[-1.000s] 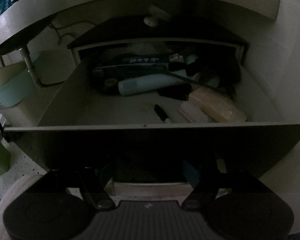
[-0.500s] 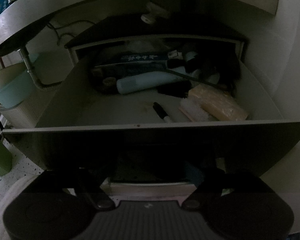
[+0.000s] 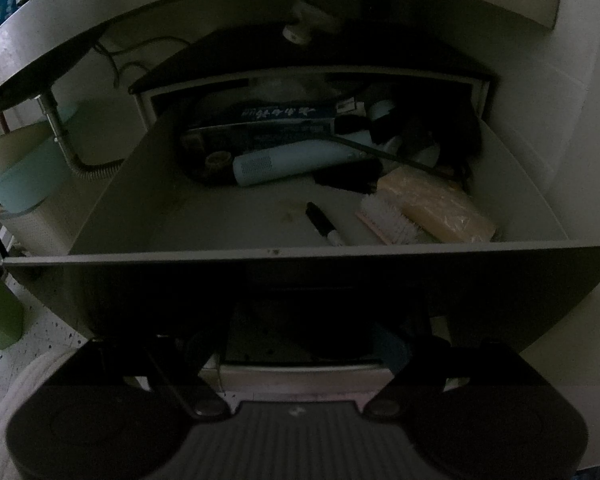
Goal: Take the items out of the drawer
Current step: 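Press the right tool against the black drawer front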
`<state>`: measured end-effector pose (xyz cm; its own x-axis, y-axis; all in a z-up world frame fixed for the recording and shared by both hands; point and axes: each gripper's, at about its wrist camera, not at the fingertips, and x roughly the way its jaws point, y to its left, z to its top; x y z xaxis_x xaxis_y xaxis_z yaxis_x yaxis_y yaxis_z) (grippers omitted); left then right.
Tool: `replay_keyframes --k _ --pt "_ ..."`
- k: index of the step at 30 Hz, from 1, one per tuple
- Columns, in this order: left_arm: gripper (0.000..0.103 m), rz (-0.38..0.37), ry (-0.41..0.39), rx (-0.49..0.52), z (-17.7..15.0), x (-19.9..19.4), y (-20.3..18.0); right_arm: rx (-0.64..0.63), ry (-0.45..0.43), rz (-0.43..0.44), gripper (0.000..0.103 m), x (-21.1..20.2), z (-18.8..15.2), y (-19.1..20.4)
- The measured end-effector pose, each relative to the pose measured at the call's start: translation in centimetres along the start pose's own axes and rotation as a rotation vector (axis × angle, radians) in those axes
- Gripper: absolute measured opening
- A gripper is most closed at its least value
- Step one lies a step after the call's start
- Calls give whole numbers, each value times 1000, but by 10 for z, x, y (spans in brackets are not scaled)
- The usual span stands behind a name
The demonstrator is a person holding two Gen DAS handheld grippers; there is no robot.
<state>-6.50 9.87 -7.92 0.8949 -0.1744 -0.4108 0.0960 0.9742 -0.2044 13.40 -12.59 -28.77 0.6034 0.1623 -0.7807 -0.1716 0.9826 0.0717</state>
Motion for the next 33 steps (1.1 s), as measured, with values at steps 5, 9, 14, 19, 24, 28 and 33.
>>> replay_keyframes --k 5,9,14,19,24,28,33 --pt "94 -4 6 0 -1 1 -1 2 -1 1 82 1 0 0" --pt "94 -7 2 13 -1 1 -3 2 0 1 82 1 0 0" --pt "94 -14 6 5 -3 2 -3 5 0 2 82 2 0 -1" --pt "94 -19 9 8 -5 2 -5 10 -2 3 82 3 3 -1" --pt "94 -17 13 14 -7 1 -6 -1 -14 -5 82 9 7 1" --pt "94 -9 14 18 -7 0 -6 -4 -17 -5 82 14 13 2" --pt "94 3 16 16 -8 0 -5 -4 -21 -4 82 20 19 2"
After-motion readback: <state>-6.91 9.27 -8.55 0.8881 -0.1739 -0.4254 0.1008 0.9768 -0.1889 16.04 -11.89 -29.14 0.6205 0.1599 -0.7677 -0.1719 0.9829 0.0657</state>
